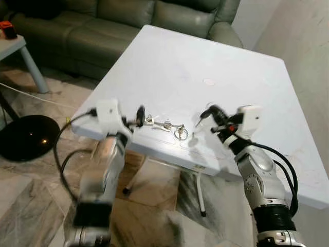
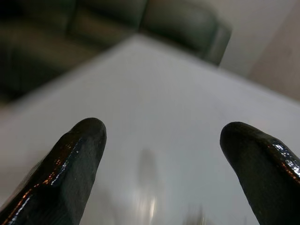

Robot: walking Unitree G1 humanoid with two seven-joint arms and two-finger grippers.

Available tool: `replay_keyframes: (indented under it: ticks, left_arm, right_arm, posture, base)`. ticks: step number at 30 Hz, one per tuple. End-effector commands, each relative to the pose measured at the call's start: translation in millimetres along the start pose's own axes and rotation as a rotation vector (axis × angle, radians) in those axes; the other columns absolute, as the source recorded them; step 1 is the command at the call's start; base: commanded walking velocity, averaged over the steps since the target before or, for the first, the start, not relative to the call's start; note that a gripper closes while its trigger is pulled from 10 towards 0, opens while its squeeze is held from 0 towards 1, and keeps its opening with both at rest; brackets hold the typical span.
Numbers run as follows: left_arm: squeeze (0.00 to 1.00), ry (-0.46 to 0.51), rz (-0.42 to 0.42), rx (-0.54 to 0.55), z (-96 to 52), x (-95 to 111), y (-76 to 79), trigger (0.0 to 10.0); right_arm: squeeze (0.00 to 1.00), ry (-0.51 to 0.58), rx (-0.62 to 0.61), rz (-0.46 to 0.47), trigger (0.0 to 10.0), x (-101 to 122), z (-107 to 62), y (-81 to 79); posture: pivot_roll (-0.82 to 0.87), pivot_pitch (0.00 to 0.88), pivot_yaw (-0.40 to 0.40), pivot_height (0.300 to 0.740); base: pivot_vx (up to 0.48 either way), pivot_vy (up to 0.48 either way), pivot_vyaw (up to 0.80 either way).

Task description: Hang keys on a hook

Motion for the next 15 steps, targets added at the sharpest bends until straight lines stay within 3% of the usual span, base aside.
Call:
replay_keyframes:
  ticks: [1,2,5,15]
  left_arm:
    - [0.0,0.019,0.033,-0.027,5.9,3,7.1,10.0]
    - [0.0,0.036,0.044,-0.039,9.0,8,9.2,10.0]
    - [0.0,0.079,0.06,-0.11,16.9,24,10.9,10.0]
    - [0.0,0.066,0.073,-0.206,0.6,13,-0.6,10.0]
  right_arm:
    - [0.0,0.063,-0.065,-0.02,0.5,15,1.4,9.6]
    - [0.0,0.063,-0.081,-0.027,10.0,17,1.9,10.5]
    - [0.0,0.119,-0.117,-0.065,10.0,28,0.2,10.7]
    - [0.0,0.141,-0.177,-0.122,10.0,35,-16.4,9.7]
  posture:
    - [0.16,0.043,-0.094,0.74]
    - [0.16,0.043,-0.094,0.74]
    - [0.14,0.006,-0.069,0.74]
    - [0.13,0.0,-0.051,0.74]
  base:
    - [0.0,0.0,0.0]
    - [0.0,0.0,0.0]
    - [0.0,0.0,0.0]
    - [0.0,0.0,0.0]
Point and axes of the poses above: a point about 5 cm out from each wrist's last joint towards the gripper, its own z axis pointing out of the wrist towards the gripper, its own x axis along the axis of the wrist's last joint, y = z × x, the point moved 1 cm from there along z, pointing out of the wrist towards the gripper, and after that the axes turned 7 degrees about -z, right-handed, at the moved point
